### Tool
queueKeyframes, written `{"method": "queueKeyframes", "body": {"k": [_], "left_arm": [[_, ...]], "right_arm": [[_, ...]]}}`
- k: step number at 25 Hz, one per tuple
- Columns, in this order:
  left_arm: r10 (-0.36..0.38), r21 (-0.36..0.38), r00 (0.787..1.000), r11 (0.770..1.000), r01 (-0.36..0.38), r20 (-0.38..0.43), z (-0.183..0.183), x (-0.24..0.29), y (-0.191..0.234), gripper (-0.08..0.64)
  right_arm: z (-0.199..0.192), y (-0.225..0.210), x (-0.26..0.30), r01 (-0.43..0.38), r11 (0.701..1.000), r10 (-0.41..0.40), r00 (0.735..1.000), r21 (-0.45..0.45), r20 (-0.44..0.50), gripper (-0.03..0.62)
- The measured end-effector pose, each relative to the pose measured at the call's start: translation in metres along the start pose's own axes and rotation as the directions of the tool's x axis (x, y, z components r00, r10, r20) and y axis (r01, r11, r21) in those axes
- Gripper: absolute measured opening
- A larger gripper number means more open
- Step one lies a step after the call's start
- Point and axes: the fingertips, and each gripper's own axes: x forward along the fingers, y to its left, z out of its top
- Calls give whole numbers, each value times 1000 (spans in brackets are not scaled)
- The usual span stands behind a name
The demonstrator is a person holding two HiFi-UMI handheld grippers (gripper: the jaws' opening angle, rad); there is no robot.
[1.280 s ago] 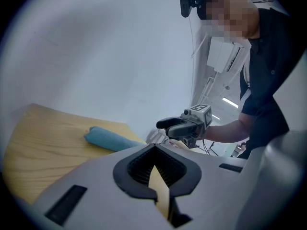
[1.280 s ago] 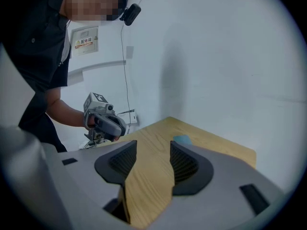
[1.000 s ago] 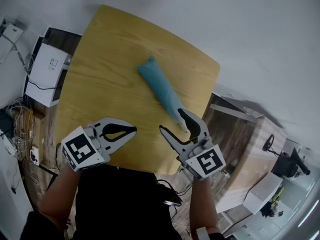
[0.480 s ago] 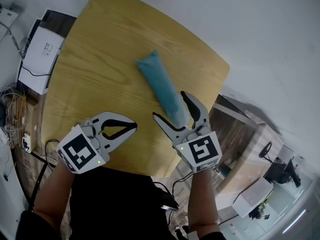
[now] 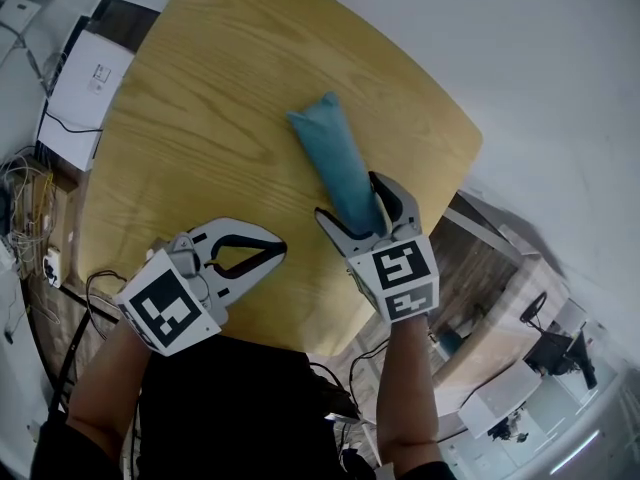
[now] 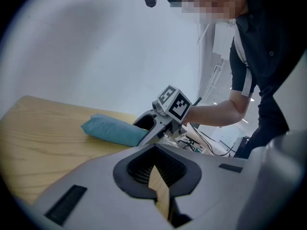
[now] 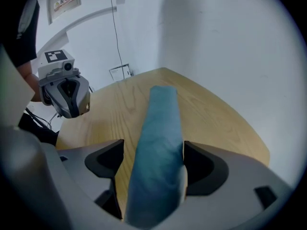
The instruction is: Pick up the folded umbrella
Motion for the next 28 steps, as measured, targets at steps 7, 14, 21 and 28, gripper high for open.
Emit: {"method": "queueKeyframes", "body": {"k": [7, 14, 21, 28], "left_arm": [[17, -2, 1000, 1000, -17, 16, 3, -2, 5, 11], [18, -6, 1000, 1000, -18, 19, 1, -5, 5, 11], [35, 12, 999, 999, -35, 20, 3, -17, 2, 12], [34, -46, 994, 999, -29, 103, 14, -45, 0, 11]], "right_arm": [[-8, -8, 10, 46, 999, -47, 997, -21, -61, 365], [-14, -16, 14, 63, 997, -60, 995, 33, -81, 317], [-24, -15, 8, 66, 987, -59, 997, 145, -52, 296], [17, 10, -22, 21, 979, -45, 992, 203, 117, 293]]}}
